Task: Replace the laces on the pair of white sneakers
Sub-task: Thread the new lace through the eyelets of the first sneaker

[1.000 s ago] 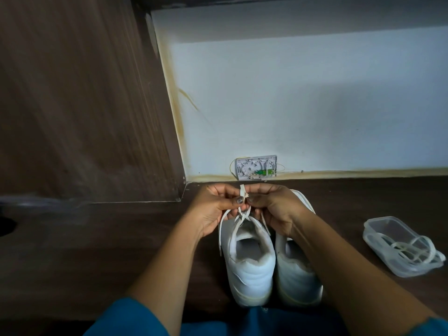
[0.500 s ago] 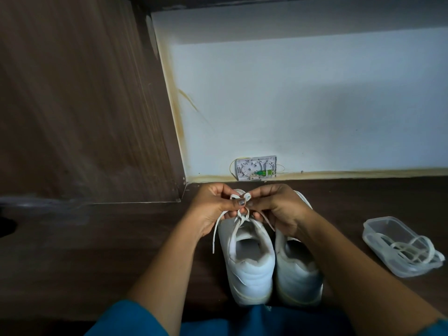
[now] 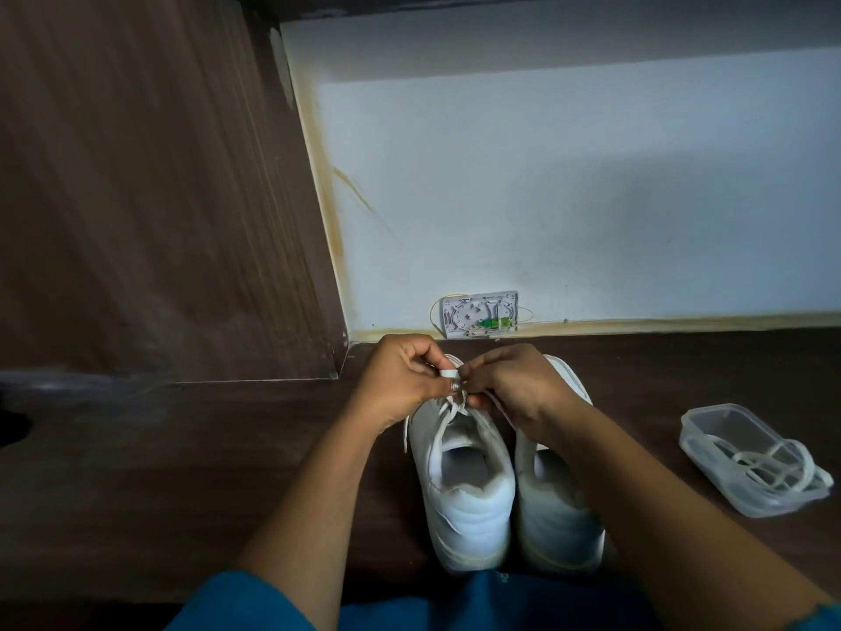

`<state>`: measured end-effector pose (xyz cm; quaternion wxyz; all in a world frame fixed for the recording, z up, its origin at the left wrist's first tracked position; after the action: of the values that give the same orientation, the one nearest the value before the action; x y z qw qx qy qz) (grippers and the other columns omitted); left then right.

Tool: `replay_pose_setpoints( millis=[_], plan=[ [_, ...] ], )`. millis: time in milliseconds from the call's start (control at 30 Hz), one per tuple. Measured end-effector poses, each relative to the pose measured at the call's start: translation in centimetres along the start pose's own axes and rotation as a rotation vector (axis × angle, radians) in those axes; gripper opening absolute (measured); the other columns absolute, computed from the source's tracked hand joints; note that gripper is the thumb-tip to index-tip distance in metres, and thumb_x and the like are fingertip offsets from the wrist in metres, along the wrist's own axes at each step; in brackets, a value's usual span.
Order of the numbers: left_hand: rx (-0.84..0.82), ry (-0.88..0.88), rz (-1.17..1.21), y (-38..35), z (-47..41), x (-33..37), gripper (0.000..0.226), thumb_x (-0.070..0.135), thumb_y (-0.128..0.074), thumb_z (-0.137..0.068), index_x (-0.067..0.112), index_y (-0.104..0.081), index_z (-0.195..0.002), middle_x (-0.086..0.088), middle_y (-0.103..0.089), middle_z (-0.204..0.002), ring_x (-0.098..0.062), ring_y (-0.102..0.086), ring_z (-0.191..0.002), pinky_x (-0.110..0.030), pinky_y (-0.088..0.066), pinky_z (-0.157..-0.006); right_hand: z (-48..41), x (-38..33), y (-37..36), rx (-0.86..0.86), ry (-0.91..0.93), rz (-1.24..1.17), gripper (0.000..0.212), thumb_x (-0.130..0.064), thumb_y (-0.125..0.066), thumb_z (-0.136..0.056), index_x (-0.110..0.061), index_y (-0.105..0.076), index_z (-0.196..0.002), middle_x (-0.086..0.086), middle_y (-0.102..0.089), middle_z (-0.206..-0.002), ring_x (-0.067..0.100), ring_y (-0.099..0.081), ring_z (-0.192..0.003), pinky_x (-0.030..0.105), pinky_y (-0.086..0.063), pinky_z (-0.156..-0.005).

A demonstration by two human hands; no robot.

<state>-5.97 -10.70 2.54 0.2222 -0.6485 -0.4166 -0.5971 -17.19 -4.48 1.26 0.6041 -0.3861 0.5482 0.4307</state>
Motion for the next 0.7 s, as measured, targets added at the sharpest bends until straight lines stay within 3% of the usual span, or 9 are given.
replay_pose_setpoints(
  millis=[133, 300, 467, 533, 567, 633, 700],
  plan=[
    [0.031, -0.006, -0.004, 0.2, -0.1, 0.0, 0.032, -0.025, -0.066, -0.067, 0.005, -0.056, -0.063, 0.007, -0.061, -0.048, 0.001, -0.054, -0.042, -0.013, -0.048, -0.048, 0.7, -0.6, -0.1, -0.058, 0.127, 0.211, 0.023, 0.010, -0.073, -0.069, -0.012, -0.068, -0.070, 0.005, -0.066, -0.064, 0.014, -0.059, -0.057, 0.022, -0.050, -0.058],
    [0.036, 0.014, -0.023, 0.2, -0.4, 0.0, 0.031, -0.021, -0.067, -0.069, 0.009, -0.061, -0.066, -0.001, -0.058, -0.053, -0.003, -0.051, -0.041, -0.016, -0.044, -0.043, 0.7, -0.9, 0.4, 0.015, 0.229, 0.343, 0.030, 0.003, -0.071, -0.074, -0.018, -0.053, -0.082, 0.007, -0.067, -0.070, 0.013, -0.061, -0.058, 0.024, -0.049, -0.056],
    [0.026, 0.128, -0.016, 0.1, -0.4, -1.0, 0.027, -0.015, -0.062, -0.078, 0.011, -0.058, -0.070, 0.003, -0.058, -0.049, -0.002, -0.054, -0.041, -0.014, -0.035, -0.040, 0.3, -0.1, -0.4, -0.168, 0.142, 0.149, 0.030, 0.018, -0.052, -0.084, -0.012, -0.049, -0.079, 0.008, -0.056, -0.064, 0.014, -0.049, -0.052, 0.022, -0.038, -0.049],
    [0.020, 0.186, 0.038, 0.1, -0.3, -1.4, 0.022, -0.012, -0.060, -0.082, 0.009, -0.057, -0.073, 0.004, -0.060, -0.047, -0.004, -0.056, -0.041, -0.014, -0.033, -0.038, 0.3, 0.1, -0.6, -0.243, 0.119, 0.107, 0.030, 0.020, -0.052, -0.083, -0.010, -0.053, -0.080, 0.008, -0.061, -0.067, 0.013, -0.057, -0.056, 0.019, -0.044, -0.052],
    [0.019, 0.212, 0.067, 0.1, -0.2, -1.5, 0.020, -0.010, -0.059, -0.083, 0.008, -0.058, -0.074, 0.004, -0.061, -0.050, -0.005, -0.056, -0.040, -0.013, -0.034, -0.038, 0.3, 0.2, -0.8, -0.268, 0.119, 0.095, 0.030, 0.020, -0.055, -0.082, -0.010, -0.055, -0.081, 0.009, -0.065, -0.073, 0.016, -0.066, -0.066, 0.023, -0.050, -0.060],
    [0.011, 0.261, 0.106, -0.1, 0.0, -1.7, 0.018, -0.008, -0.056, -0.086, 0.006, -0.058, -0.075, -0.001, -0.061, -0.056, -0.005, -0.055, -0.040, -0.014, -0.035, -0.037, 0.3, 0.1, -0.8, -0.228, 0.190, 0.204, 0.025, 0.012, -0.064, -0.080, -0.012, -0.056, -0.079, 0.013, -0.068, -0.082, 0.026, -0.070, -0.084, 0.036, -0.054, -0.076],
    [0.001, 0.312, 0.134, -0.2, 0.1, -1.8, 0.018, -0.007, -0.054, -0.087, 0.005, -0.058, -0.075, -0.003, -0.060, -0.055, -0.007, -0.056, -0.040, -0.014, -0.035, -0.036, 0.2, -0.3, -0.5, -0.118, 0.296, 0.425, 0.022, -0.002, -0.070, -0.080, -0.020, -0.058, -0.074, 0.010, -0.068, -0.078, 0.017, -0.067, -0.072, 0.034, -0.051, -0.069]
  ],
)
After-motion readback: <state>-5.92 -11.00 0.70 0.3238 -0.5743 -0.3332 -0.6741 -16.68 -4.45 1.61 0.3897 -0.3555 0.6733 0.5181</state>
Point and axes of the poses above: each hand's wrist, its own z-axis away from the middle knuckle, its own y-axis out of the back of the hand, x = y × z, the point moved 6 cm from there along -z, towards the middle knuckle
